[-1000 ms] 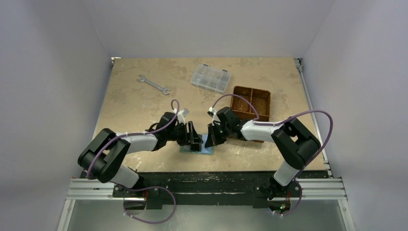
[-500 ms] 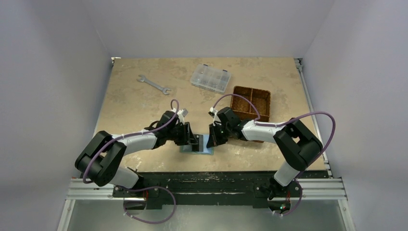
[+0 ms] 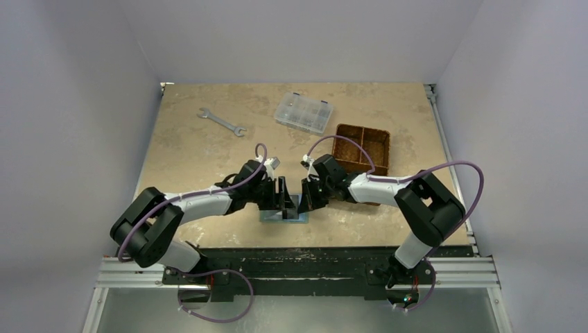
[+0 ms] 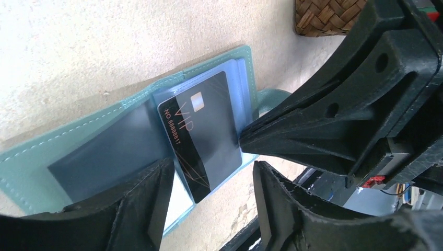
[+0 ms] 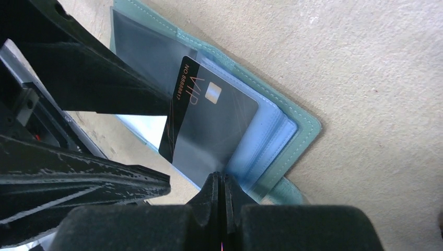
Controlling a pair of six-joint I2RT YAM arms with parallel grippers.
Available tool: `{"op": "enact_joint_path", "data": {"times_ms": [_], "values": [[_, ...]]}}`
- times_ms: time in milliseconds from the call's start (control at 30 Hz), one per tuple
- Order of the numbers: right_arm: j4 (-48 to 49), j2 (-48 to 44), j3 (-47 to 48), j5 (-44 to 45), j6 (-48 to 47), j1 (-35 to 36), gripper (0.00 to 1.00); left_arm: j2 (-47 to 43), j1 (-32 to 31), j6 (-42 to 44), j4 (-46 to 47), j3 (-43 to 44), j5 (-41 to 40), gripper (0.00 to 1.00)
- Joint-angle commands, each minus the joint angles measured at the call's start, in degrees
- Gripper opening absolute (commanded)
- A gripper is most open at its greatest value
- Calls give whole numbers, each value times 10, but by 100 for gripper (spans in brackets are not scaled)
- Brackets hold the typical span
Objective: Put the credit cards into the card holder
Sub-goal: Insert the credit card into the card holder.
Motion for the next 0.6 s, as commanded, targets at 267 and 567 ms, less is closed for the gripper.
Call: {"op": "enact_joint_path", "data": {"times_ms": [267,567], "values": [[-55,-26,-1,46,-16,-13,0,25,-2,-7,33,13,22,44],[-35,-18,-3,19,-1,-14,0,25,-19,-15,46,20,40,43]]}}
